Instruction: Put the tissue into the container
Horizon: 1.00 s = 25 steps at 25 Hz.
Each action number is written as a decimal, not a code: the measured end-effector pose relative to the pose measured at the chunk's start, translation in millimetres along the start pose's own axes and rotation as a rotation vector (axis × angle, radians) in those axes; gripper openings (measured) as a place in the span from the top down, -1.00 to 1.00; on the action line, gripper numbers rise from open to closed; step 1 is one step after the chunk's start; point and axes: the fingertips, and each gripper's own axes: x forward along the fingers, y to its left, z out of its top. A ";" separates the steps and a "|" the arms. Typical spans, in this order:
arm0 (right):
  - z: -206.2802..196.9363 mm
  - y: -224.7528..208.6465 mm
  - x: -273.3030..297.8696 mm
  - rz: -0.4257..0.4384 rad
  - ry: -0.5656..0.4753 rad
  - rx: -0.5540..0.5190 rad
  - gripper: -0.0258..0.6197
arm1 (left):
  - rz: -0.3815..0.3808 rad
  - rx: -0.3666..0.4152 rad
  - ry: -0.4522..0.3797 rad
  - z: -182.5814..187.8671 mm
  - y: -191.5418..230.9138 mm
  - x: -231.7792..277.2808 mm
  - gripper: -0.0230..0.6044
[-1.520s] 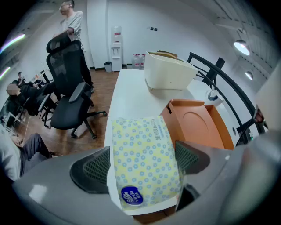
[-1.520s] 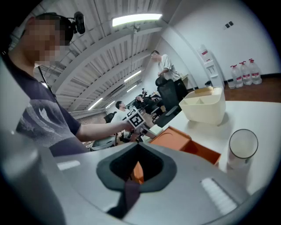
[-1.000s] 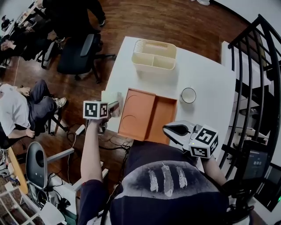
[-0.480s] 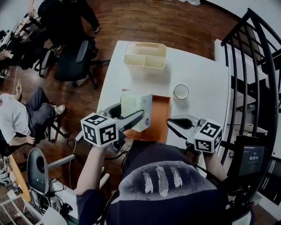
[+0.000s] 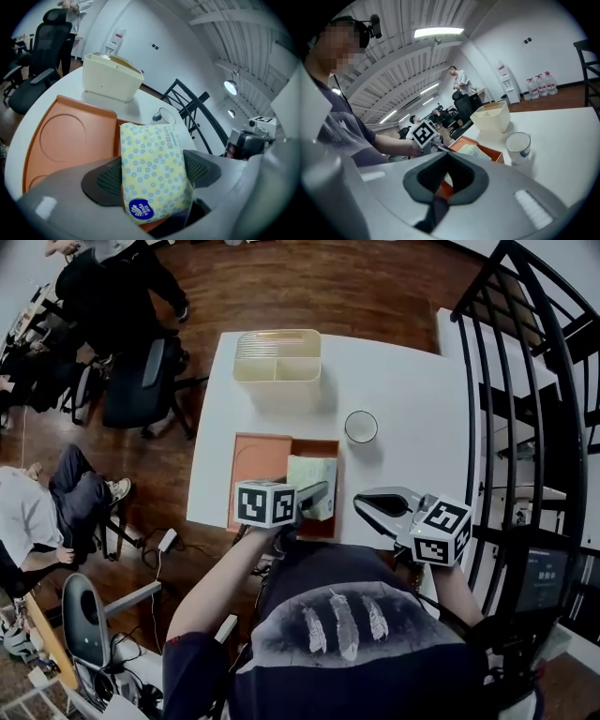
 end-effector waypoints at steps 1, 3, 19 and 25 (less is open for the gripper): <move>-0.9 -1.4 -2.6 0.000 0.000 0.002 0.91 | 0.025 0.010 0.010 -2.8 3.0 5.5 -0.37; -2.1 -3.8 -6.7 0.003 0.001 0.003 0.91 | 0.059 0.040 0.036 -9.6 5.0 14.8 -0.38; 7.1 -8.5 -6.4 0.057 -0.004 -0.007 0.91 | -0.105 0.186 -0.209 20.7 -59.8 -62.8 -0.41; 32.2 5.5 -9.9 0.133 -0.094 0.019 0.91 | -0.209 0.367 -0.489 70.4 -93.6 -152.1 0.24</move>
